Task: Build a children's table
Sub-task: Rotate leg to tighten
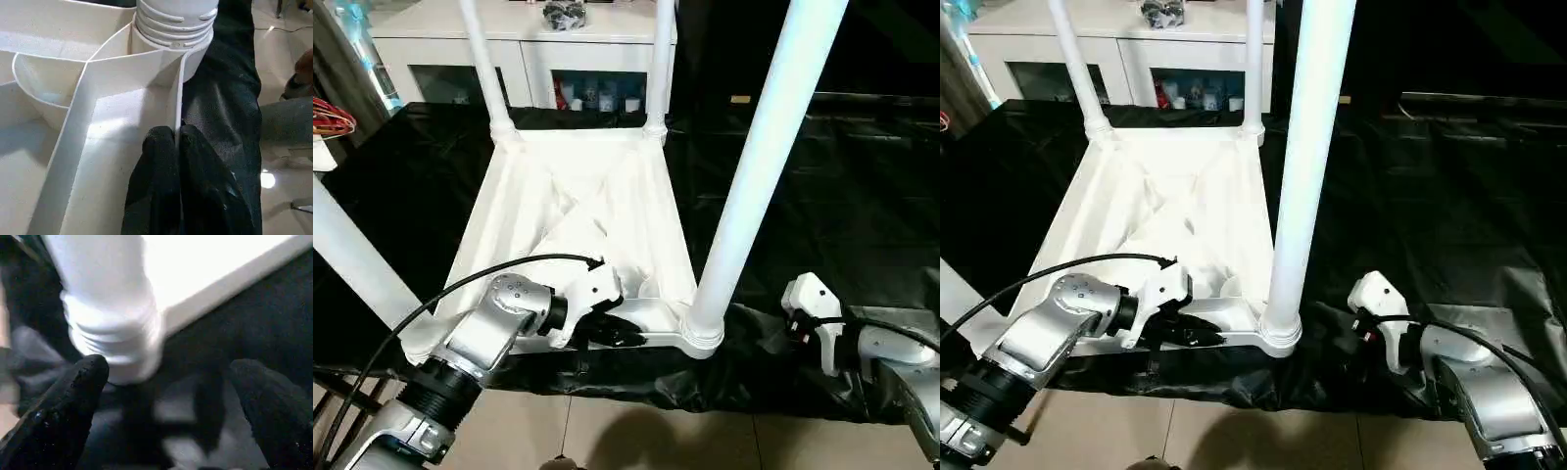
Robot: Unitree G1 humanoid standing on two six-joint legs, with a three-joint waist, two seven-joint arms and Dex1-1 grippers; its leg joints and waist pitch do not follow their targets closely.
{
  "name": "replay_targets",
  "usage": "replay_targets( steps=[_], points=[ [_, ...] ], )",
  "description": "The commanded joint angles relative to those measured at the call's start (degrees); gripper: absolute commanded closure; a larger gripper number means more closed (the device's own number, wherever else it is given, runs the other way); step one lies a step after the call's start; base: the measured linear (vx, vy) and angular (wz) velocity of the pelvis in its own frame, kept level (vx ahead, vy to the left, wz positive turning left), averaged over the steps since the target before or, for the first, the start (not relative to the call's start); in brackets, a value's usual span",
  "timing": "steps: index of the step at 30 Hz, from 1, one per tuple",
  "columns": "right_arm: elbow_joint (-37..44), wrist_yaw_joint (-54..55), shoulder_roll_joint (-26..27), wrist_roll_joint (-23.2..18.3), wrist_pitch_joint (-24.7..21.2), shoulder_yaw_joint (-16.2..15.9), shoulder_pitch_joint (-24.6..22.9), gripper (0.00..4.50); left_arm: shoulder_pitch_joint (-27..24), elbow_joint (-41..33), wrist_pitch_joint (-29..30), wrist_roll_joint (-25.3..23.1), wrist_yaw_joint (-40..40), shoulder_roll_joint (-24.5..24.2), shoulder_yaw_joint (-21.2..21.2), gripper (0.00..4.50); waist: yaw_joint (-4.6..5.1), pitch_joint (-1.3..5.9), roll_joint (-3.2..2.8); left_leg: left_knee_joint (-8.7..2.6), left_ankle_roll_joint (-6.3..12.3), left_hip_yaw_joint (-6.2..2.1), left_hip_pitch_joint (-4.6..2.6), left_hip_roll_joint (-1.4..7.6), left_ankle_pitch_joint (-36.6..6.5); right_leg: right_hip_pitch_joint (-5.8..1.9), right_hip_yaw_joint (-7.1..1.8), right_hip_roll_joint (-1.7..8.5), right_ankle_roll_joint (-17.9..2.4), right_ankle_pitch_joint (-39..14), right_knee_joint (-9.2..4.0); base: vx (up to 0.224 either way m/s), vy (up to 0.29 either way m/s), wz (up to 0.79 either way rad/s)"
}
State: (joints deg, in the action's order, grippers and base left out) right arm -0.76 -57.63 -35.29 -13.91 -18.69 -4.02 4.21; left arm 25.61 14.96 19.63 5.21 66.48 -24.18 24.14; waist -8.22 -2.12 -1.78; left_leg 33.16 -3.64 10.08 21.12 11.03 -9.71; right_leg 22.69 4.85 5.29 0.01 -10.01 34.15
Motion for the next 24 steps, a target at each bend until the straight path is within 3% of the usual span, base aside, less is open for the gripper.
replay_targets(
  steps=[1,4,7,8,10,11,16,18,19,20,24],
  points=[
    [2.92,-3.38,-0.82,-3.21,-1.37,0.06,0.8,0.0,-0.04,2.83,0.72,-2.29,-3.73,0.89,0.26,4.49,-0.22,2.82,0.69,-4.15,2.38,-0.82,-0.48,2.18,-17.42,-2.55,-2.59,3.5,-9.19,-19.99,-4.81,0.0,0.0,0.0],
    [3.43,-4.31,-1.04,-3.71,-1.64,-0.28,1.13,0.0,0.49,3.59,0.56,-2.37,-4.83,1.7,-0.21,4.49,-0.29,2.6,0.68,-4.3,2.02,-0.94,-0.59,2.19,-18.84,-2.45,-2.55,3.58,-8.18,-23.23,-5.19,0.0,0.0,0.0],
    [-2.86,-0.45,1.68,1.71,2.82,-2.22,5.8,0.0,1.89,5.43,-2.63,-2.07,-4.75,3.07,-0.75,4.49,-0.03,2.62,0.95,-4.32,1.06,-1.12,-0.55,1.98,-19.26,-2.38,-2.35,3.94,-6.71,-27.36,-5.6,0.0,0.0,0.0],
    [-3.17,-0.25,1.82,1.81,2.85,-2.26,6.02,0.0,1.92,5.47,-2.72,-2.06,-4.71,3.09,-0.75,4.49,0.08,2.59,0.98,-4.28,0.96,-1.11,-0.5,1.9,-19.11,-2.3,-2.34,3.94,-6.58,-27.76,-5.63,0.0,0.0,0.0],
    [-5.51,0.37,3.0,1.88,2.7,-2.72,7.78,0.0,2.24,5.68,-3.24,-1.81,-4.14,3.12,-0.83,4.49,-0.01,2.73,0.98,-4.23,0.97,-1.08,-0.69,1.96,-18.32,-2.25,-2.4,3.84,-6.64,-26.8,-5.62,0.0,0.0,0.0],
    [-6.07,-0.03,3.38,1.5,2.5,-2.88,8.23,0.0,2.31,5.69,-3.31,-1.69,-3.76,3.06,-0.84,4.49,-0.07,2.89,0.96,-4.11,1.27,-0.97,-0.89,2.03,-17.85,-2.13,-2.51,3.77,-7.6,-24.46,-5.32,0.0,0.0,0.0],
    [-7.9,-1.65,3.97,2.1,3.78,-4.46,9.76,0.0,2.46,5.8,-3.4,-1.31,-2.75,2.75,-0.89,4.49,-0.23,3.33,0.88,-3.84,2.35,-0.83,-0.3,2.16,-13.66,-2.67,-2.49,3.47,-10.71,-13.94,-4.0,0.0,0.0,0.0],
    [-9.34,-3.14,4.36,2.16,4.51,-5.5,10.74,0.0,2.56,6.26,-3.74,-1.26,-2.32,2.56,-0.84,4.49,-0.23,3.18,1.18,-3.82,2.73,-0.73,-0.23,2.07,-13.87,-2.69,-2.42,3.52,-10.8,-14.73,-4.1,0.0,0.0,0.0],
    [-10.06,-3.81,4.56,2.31,5.05,-5.91,11.15,0.0,2.6,6.51,-4.0,-1.3,-2.19,2.51,-0.86,4.49,-0.25,3.08,0.99,-3.87,2.67,-0.74,-0.22,2.04,-14.69,-2.67,-2.38,3.68,-10.51,-16.91,-4.34,0.0,0.0,0.0],
    [-10.89,-4.39,4.79,2.64,5.48,-6.48,11.78,0.3,2.62,6.6,-4.04,-1.27,-1.85,2.34,-0.85,4.5,-0.19,3.02,1.26,-3.92,2.5,-0.75,-0.24,2.06,-15.23,-2.66,-2.38,3.73,-9.98,-18.66,-4.52,0.0,0.0,0.0],
    [-13.96,-5.19,5.57,3.13,6.46,-7.61,14.08,0.57,2.83,6.97,-4.35,-1.39,-1.02,1.82,-1.0,4.5,-0.14,2.99,1.3,-4.04,1.97,-0.84,-0.39,2.18,-15.6,-2.54,-2.46,3.7,-9.74,-19.66,-4.45,0.0,0.0,0.0]
  ],
)
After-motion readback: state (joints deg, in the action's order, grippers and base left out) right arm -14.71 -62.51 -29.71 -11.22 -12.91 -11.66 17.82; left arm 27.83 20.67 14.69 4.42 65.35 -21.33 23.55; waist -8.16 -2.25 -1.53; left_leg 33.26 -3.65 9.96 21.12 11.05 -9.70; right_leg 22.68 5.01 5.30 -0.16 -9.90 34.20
